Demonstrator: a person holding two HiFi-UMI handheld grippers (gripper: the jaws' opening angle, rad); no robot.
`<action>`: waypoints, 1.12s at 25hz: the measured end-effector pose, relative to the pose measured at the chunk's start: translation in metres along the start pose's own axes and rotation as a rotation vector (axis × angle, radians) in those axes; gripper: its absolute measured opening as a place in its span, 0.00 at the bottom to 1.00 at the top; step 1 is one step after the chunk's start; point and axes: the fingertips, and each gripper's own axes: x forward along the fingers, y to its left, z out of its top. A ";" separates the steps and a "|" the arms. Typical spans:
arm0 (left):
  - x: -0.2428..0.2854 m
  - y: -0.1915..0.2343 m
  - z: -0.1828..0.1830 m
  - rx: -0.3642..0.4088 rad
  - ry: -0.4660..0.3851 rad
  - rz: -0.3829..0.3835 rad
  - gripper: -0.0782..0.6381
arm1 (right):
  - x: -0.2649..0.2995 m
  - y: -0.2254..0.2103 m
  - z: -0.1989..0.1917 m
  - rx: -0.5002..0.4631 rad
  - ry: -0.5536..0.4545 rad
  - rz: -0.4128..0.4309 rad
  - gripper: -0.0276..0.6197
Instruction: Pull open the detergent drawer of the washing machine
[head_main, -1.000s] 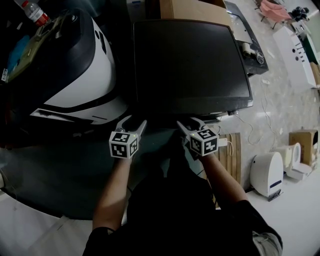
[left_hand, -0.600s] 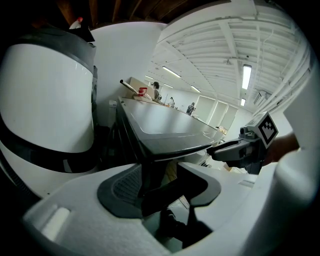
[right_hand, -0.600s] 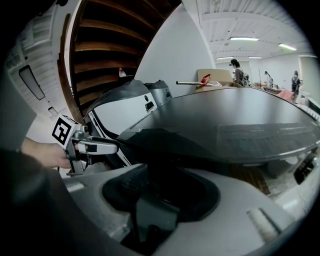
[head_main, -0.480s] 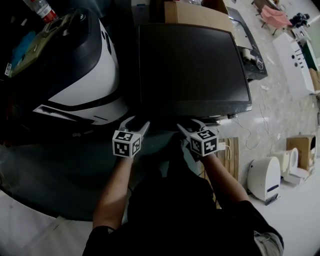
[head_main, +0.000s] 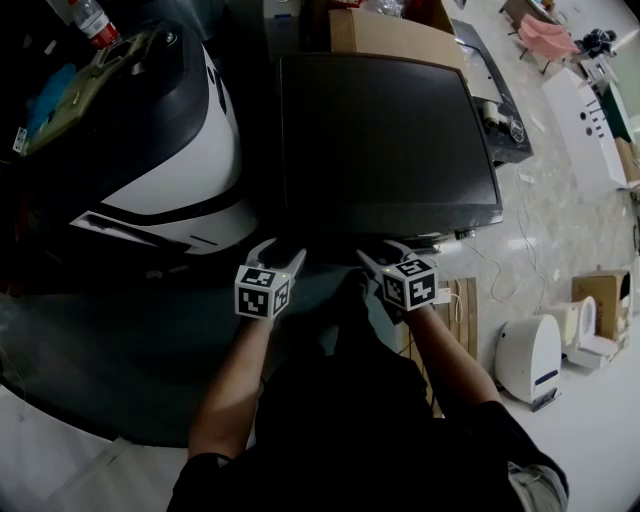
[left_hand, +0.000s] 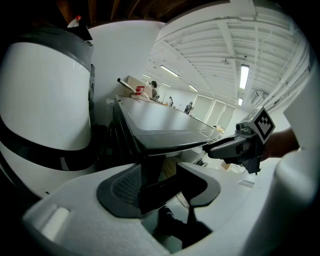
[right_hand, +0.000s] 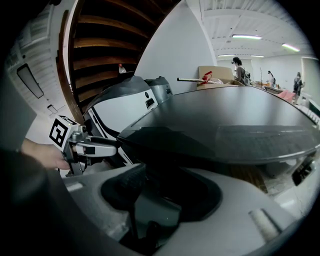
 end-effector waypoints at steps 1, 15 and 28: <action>0.000 0.000 0.000 -0.001 0.000 -0.001 0.41 | 0.000 -0.001 -0.002 -0.004 0.002 0.001 0.34; -0.010 -0.005 -0.009 -0.005 0.000 -0.014 0.41 | -0.008 0.010 -0.005 0.022 -0.003 -0.006 0.34; -0.032 -0.023 -0.032 -0.010 0.011 -0.046 0.41 | -0.027 0.025 -0.033 0.056 -0.022 -0.047 0.34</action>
